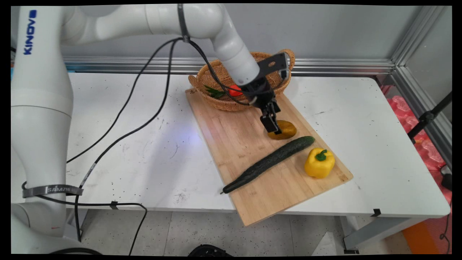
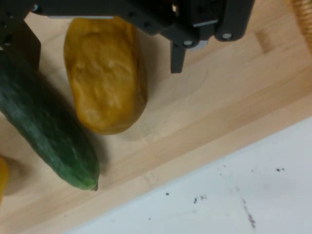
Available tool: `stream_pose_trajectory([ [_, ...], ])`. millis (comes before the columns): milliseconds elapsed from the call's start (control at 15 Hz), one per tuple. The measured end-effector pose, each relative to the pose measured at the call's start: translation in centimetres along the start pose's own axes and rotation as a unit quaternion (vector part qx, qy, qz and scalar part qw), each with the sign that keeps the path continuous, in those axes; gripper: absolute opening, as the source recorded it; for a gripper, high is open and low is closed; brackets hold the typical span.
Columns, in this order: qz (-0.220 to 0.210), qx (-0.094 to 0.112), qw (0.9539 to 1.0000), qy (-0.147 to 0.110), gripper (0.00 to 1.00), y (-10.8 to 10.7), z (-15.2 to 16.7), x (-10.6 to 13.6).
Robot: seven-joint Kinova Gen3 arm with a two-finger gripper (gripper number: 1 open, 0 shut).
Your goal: Pick up the potato from the cutting board, then place the picked object in the vegetable basket
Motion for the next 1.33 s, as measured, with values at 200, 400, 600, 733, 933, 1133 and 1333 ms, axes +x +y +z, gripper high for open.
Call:
stream_pose_trajectory([
  [200, -0.002, -0.003, 0.9999, -0.01, 1.0, -0.2, 1.9, 0.1],
  [400, -0.001, -0.004, 0.9999, -0.016, 0.0, -0.3, 3.2, 0.2],
  [600, 0.005, -0.003, 0.9999, -0.014, 0.0, -0.4, 3.6, 0.5],
  [733, 0.01, -0.002, 0.9999, -0.012, 0.0, -0.4, 3.4, 0.6],
  [933, 0.018, 0.003, 0.9998, -0.006, 0.0, -0.2, 1.9, 0.7],
  [1133, 0.017, 0.016, 0.9997, 0.003, 0.0, 0.0, -1.2, 0.7],
  [1333, 0.008, 0.027, 0.9995, 0.013, 0.0, 0.4, -4.1, 0.8],
])
